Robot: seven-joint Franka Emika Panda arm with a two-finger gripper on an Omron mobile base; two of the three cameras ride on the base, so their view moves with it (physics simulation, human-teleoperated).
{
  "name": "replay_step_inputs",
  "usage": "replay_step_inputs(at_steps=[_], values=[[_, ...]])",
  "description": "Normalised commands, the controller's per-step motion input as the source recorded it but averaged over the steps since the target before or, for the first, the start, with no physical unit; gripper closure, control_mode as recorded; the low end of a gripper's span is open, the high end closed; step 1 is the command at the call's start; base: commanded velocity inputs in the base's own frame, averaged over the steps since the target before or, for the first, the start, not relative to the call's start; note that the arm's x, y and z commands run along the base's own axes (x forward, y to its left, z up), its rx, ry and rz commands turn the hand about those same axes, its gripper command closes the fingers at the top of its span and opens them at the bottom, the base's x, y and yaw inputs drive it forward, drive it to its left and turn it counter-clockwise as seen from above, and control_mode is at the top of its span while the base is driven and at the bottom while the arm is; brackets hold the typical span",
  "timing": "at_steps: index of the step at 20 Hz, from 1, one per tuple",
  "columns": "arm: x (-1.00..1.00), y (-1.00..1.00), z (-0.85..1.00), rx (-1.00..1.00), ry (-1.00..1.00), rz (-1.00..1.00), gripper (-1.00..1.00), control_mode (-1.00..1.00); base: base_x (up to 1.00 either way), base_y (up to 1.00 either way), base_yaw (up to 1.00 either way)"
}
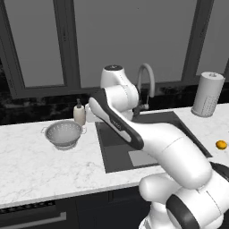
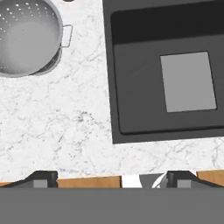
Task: Put the colander in the sink, put the pear, tangerine in the colander, and turn on the sink faucet and pour water over the colander.
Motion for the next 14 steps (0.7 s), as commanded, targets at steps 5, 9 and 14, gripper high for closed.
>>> replay_step_inputs(at_steps=[5, 9, 14], values=[[0.3, 0.55, -0.4, 0.05, 0.01, -0.14, -1.0, -1.0, 0.0, 0.0, 0.0], [0.27, 0.38, -0.39, 0.09, 0.0, -0.12, -1.0, -1.0, 0.0, 0.0, 0.0], [0.32, 0.33, -0.39, 0.09, 0.0, -0.11, -1.0, -1.0, 0.0, 0.0, 0.0]])
